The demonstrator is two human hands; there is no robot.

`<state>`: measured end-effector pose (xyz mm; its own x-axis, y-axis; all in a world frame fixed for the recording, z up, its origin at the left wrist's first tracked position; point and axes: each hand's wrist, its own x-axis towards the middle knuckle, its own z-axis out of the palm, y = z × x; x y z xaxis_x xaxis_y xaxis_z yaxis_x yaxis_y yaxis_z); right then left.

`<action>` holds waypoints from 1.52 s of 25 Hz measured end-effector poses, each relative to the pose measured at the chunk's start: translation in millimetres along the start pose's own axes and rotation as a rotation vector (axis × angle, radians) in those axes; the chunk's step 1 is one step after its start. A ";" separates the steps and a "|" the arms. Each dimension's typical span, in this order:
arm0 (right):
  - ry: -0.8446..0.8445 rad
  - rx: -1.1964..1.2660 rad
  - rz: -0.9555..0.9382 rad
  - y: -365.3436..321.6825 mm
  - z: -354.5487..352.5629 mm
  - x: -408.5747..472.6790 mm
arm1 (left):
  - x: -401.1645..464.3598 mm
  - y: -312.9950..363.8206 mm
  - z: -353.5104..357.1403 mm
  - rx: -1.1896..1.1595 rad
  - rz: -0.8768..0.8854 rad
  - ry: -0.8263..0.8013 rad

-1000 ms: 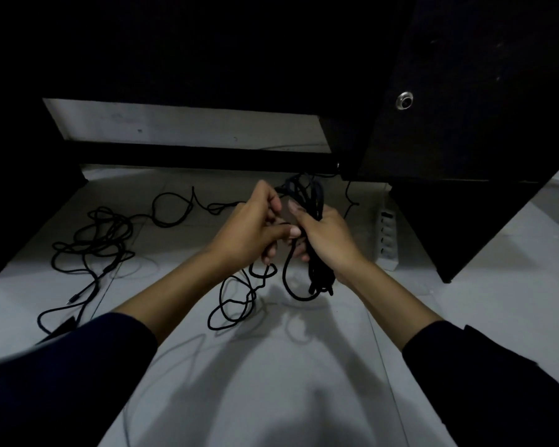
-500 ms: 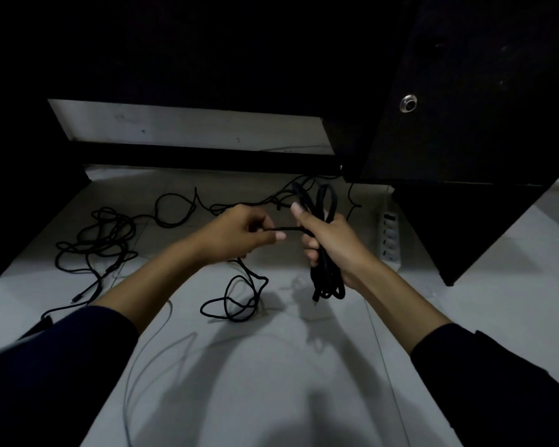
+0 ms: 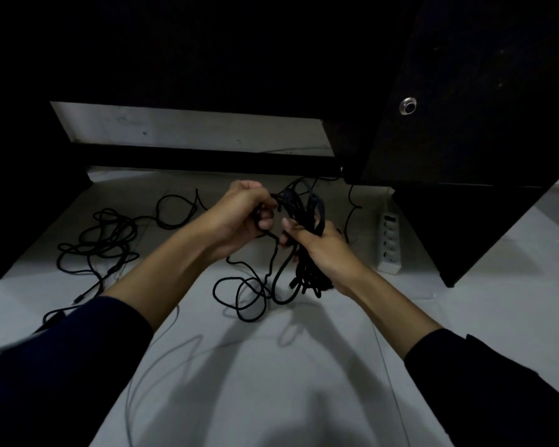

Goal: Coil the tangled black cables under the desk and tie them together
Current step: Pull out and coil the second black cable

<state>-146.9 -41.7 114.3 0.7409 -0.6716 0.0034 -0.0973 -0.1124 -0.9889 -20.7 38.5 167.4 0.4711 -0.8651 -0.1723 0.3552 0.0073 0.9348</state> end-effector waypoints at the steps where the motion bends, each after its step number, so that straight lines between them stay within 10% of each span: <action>1: 0.015 -0.014 -0.003 0.2 0.8 -0.4 | 0.2 1.6 -0.4 -0.025 -0.031 -0.006; 9: -0.119 0.185 -0.055 10.2 11.4 -5.8 | 0.7 6.8 4.0 -0.164 -0.193 0.021; 18: 0.072 0.567 0.137 -2.0 13.5 -2.7 | -18.0 -23.3 -5.3 0.557 -0.100 -0.308; 30: 0.113 0.709 0.117 -2.2 8.6 3.7 | -8.7 -45.1 3.0 0.737 0.147 -0.277; 38: 0.234 0.795 0.158 -10.4 -0.6 0.1 | -21.9 -61.7 -15.9 0.864 0.008 -0.463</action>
<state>-146.2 -41.0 124.7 0.5926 -0.7803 -0.1996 0.3738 0.4860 -0.7900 -40.1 64.9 108.5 0.0425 -0.9792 -0.1986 -0.4470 -0.1964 0.8727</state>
